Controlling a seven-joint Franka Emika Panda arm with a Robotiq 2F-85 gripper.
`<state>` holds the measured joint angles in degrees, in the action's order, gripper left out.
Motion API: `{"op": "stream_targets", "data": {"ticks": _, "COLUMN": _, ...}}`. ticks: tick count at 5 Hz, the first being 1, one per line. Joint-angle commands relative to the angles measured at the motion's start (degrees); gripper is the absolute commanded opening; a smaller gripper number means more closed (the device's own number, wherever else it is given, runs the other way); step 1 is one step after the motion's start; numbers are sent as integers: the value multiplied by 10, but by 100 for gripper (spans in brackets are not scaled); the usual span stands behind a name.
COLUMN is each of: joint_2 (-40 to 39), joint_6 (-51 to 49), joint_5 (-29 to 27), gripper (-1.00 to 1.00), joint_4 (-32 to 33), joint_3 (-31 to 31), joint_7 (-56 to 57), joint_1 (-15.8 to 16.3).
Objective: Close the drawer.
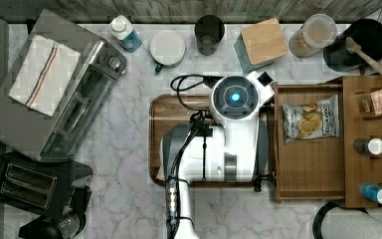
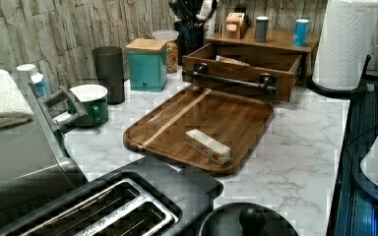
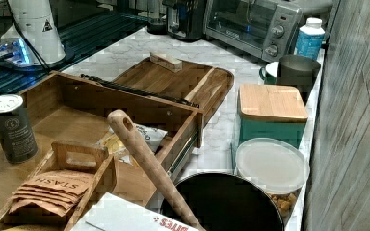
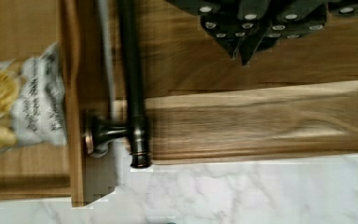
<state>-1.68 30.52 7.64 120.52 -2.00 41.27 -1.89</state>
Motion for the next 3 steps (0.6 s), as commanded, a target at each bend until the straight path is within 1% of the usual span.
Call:
{"op": "stream_targets", "data": {"ticks": 1, "joint_2": -28, "joint_6": 109, "joint_5": 121, "gripper": -100, "joint_4": 87, "joint_3": 15, "joint_7": -19, "joint_1": 19}}
{"op": "stream_targets", "data": {"ticks": 3, "joint_2": -58, "joint_6": 160, "joint_5": 124, "gripper": -100, "joint_4": 107, "joint_3": 6, "joint_7": -23, "joint_1": 2}}
